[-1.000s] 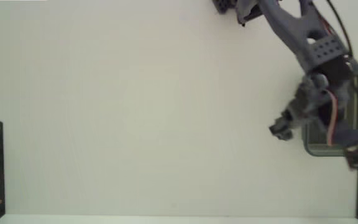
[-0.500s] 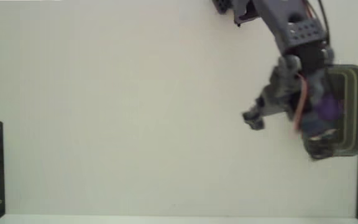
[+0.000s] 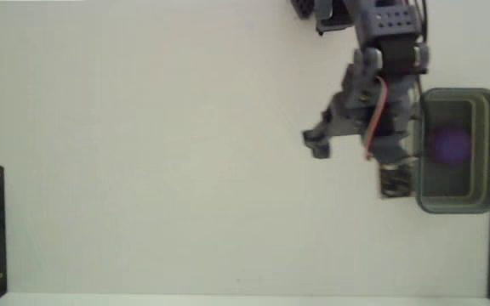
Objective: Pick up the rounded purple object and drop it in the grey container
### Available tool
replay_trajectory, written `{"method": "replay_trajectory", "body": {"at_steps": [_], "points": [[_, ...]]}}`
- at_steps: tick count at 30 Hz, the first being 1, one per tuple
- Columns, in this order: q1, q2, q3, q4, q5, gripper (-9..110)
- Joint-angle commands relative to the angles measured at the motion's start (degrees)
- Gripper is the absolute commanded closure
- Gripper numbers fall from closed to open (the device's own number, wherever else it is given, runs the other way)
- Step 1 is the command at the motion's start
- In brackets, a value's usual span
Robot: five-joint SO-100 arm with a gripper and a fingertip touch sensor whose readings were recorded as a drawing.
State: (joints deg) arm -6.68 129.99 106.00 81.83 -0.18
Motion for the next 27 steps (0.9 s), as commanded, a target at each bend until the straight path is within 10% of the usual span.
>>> {"method": "replay_trajectory", "body": {"at_steps": [1, 27], "points": [[1.01, 4.70, 1.18, 0.10, 0.18, -9], [6.68, 12.12, 8.56, 0.13, 0.18, -9]]}}
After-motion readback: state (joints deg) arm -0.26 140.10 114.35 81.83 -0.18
